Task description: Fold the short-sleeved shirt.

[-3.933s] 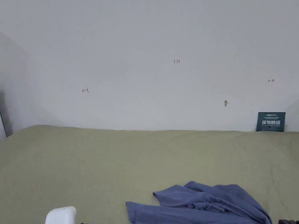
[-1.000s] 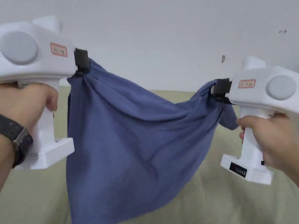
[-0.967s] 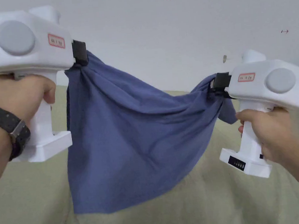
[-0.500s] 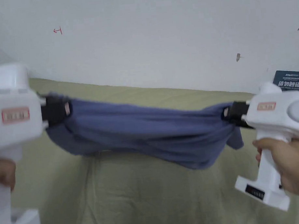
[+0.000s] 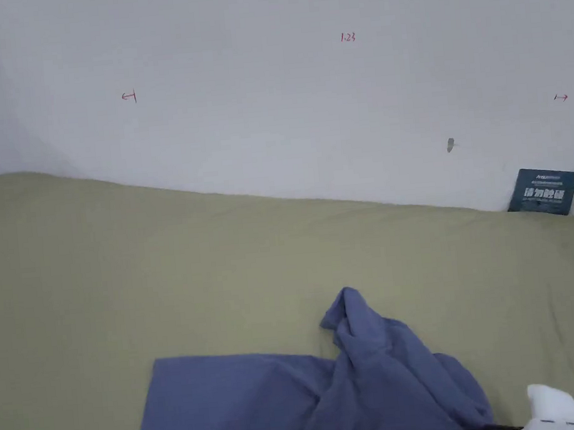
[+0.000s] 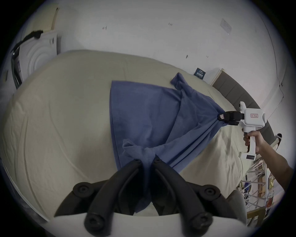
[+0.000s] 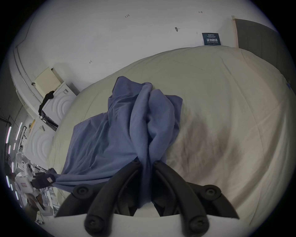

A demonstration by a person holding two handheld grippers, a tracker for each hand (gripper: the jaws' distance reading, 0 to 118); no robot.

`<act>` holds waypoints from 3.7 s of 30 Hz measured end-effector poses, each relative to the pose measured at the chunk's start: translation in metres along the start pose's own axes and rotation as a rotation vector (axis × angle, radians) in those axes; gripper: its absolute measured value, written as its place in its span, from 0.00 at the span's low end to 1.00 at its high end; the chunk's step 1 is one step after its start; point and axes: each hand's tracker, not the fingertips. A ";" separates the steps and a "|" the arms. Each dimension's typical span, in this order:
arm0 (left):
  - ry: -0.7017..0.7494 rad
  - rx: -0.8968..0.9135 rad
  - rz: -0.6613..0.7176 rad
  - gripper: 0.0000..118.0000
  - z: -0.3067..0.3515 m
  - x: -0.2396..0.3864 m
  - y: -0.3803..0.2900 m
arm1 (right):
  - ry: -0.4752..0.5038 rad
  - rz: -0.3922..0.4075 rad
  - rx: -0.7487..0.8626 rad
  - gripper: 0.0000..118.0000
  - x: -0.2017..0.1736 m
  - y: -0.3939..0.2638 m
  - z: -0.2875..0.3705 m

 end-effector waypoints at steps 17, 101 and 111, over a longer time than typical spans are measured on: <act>0.123 0.393 -0.191 0.95 0.095 0.083 0.055 | -0.269 0.310 0.392 0.81 -0.103 -0.022 0.175; 0.253 0.270 0.096 0.06 -0.002 0.014 -0.001 | -0.104 0.414 0.114 0.07 -0.122 0.195 -0.145; 0.256 0.485 0.003 0.06 0.044 0.021 0.094 | -0.079 0.443 0.505 0.07 -0.161 0.247 0.020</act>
